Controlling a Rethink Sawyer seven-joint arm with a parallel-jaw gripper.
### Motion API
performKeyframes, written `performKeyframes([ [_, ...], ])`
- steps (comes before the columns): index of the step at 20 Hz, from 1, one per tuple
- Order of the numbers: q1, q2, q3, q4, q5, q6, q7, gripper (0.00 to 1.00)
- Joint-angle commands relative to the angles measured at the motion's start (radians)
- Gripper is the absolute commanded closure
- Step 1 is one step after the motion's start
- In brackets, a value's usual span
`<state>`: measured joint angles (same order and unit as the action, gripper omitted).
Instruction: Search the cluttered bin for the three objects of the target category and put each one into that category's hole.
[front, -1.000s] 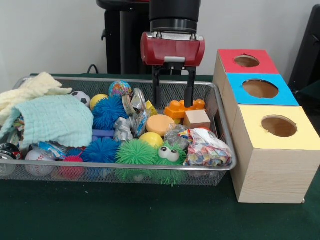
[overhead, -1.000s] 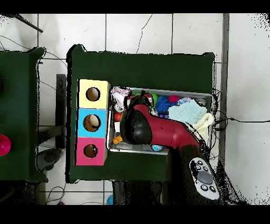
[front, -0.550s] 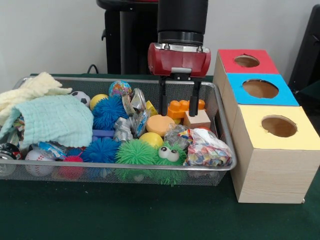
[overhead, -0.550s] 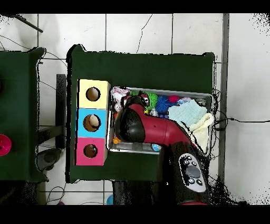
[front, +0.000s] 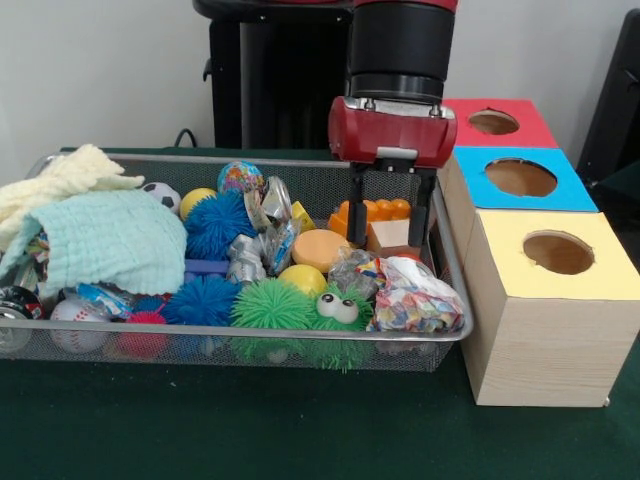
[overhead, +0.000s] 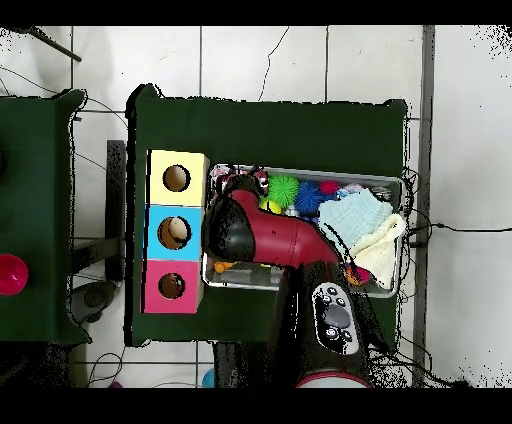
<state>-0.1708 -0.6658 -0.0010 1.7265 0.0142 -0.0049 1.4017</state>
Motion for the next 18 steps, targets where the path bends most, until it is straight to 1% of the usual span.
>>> performKeyframes([
  [1,-0.020,0.053,0.012,-0.034,0.036,-0.125,0.250,0.00],
  [4,-0.038,0.064,0.032,-0.025,0.011,-0.193,0.255,0.00],
  [11,-0.049,0.096,0.041,-0.026,0.005,-0.237,0.232,0.00],
  [15,-0.034,0.136,0.025,-0.033,0.014,-0.284,0.227,0.00],
  [18,-0.008,0.163,0.000,-0.032,0.039,-0.322,0.234,0.00],
])
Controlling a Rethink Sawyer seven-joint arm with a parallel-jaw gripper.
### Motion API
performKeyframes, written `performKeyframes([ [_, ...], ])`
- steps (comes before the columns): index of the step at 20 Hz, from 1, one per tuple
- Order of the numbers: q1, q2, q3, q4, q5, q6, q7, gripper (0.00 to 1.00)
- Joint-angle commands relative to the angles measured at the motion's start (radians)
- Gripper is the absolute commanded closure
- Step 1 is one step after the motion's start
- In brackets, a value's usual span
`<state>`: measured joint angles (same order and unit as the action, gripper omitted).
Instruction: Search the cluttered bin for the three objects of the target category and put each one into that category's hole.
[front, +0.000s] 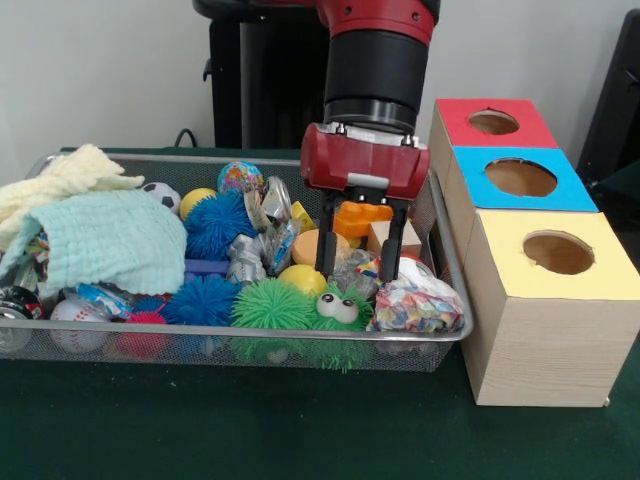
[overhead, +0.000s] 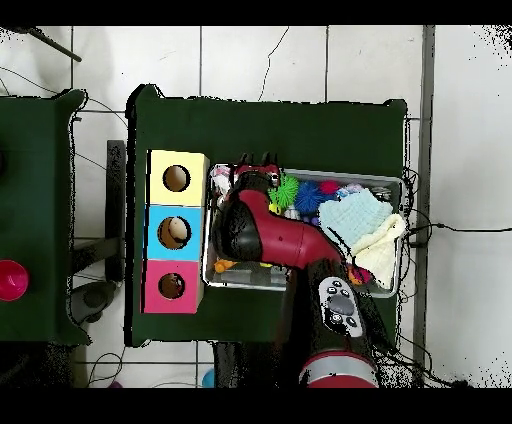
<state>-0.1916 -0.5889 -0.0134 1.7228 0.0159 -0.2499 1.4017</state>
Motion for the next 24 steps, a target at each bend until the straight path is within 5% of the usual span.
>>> performKeyframes([
  [1,0.019,0.097,0.007,-0.025,0.045,-0.089,0.240,0.00],
  [24,0.021,0.088,0.062,0.055,0.107,-0.045,0.294,0.00],
])
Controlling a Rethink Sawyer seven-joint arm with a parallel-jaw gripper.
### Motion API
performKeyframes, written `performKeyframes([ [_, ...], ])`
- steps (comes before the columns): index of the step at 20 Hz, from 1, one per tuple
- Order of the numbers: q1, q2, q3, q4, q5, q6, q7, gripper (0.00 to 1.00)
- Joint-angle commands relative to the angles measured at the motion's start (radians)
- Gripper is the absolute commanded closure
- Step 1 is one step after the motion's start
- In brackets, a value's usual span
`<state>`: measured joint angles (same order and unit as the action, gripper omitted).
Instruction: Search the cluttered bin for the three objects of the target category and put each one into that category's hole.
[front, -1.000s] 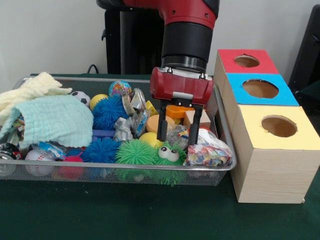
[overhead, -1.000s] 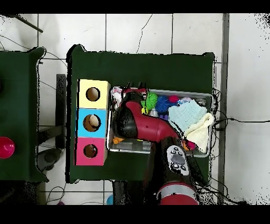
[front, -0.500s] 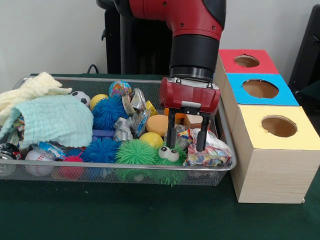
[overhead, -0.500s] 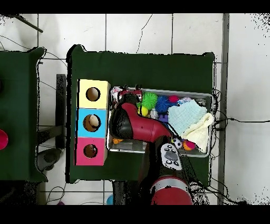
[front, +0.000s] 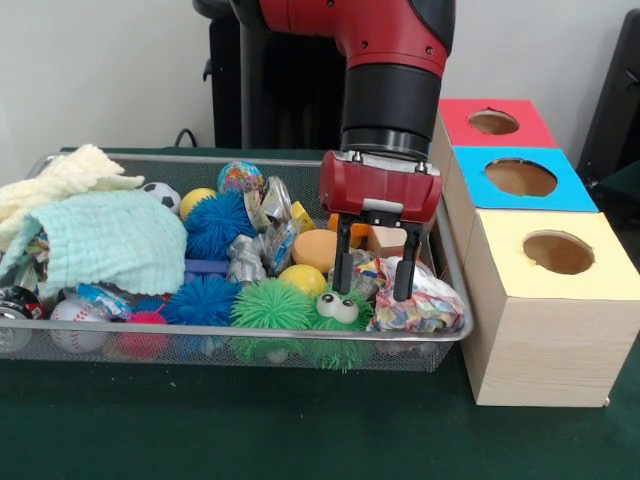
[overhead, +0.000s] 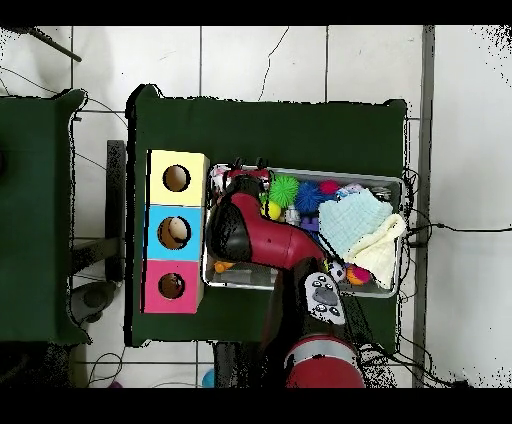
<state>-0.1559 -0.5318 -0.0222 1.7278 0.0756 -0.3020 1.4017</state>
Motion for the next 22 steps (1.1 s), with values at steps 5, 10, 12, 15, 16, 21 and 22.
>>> performKeyframes([
  [5,-0.010,0.045,0.080,0.061,0.057,-0.013,0.308,0.00],
  [10,-0.018,0.051,0.096,0.068,0.063,-0.025,0.323,0.00],
  [12,-0.025,0.052,0.110,0.075,0.066,-0.029,0.337,0.00],
  [15,-0.037,0.052,0.128,0.084,0.068,-0.028,0.353,0.00],
  [16,-0.042,0.053,0.134,0.084,0.063,-0.030,0.354,0.00],
  [21,-0.055,0.058,0.154,0.092,0.061,-0.040,0.374,0.00],
  [22,-0.053,0.059,0.153,0.092,0.061,-0.039,0.376,0.00],
])
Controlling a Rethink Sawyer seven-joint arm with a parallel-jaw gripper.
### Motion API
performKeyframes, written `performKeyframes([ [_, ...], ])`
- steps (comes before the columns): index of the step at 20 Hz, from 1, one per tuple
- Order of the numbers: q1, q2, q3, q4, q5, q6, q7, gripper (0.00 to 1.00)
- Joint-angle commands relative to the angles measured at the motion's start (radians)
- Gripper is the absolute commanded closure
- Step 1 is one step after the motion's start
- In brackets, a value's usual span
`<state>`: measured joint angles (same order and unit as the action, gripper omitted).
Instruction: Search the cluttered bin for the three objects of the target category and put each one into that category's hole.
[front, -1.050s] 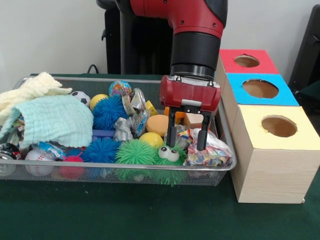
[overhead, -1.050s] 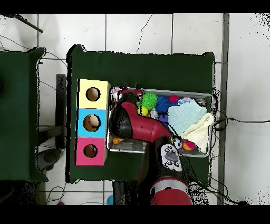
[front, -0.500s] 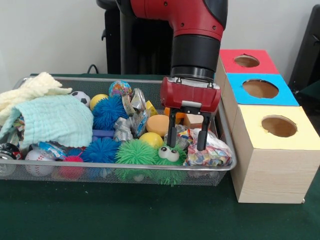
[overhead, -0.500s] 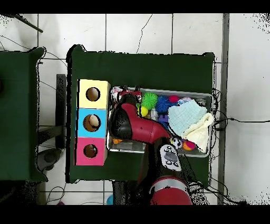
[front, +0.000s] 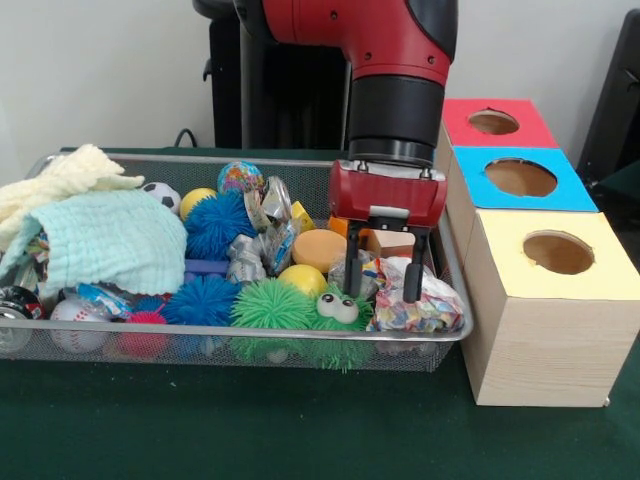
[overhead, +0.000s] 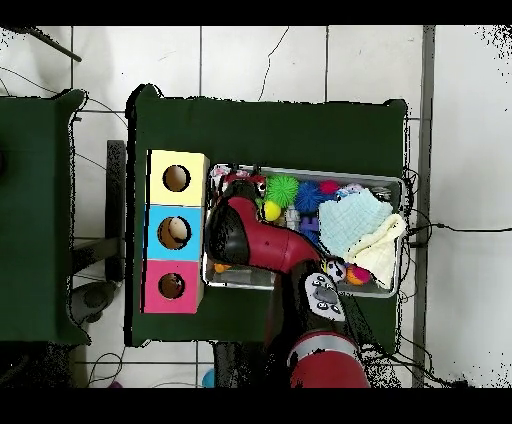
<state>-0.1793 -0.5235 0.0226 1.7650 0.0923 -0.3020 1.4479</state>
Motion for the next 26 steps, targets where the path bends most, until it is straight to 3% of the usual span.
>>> performKeyframes([
  [1,-0.026,0.049,0.106,0.055,0.047,-0.038,0.332,0.00],
  [22,-0.027,0.127,0.112,-0.004,-0.023,-0.107,0.383,0.00],
  [23,-0.032,0.127,0.117,-0.002,-0.030,-0.117,0.382,1.00],
  [26,-0.045,0.127,0.128,-0.003,-0.055,-0.120,0.374,1.00],
])
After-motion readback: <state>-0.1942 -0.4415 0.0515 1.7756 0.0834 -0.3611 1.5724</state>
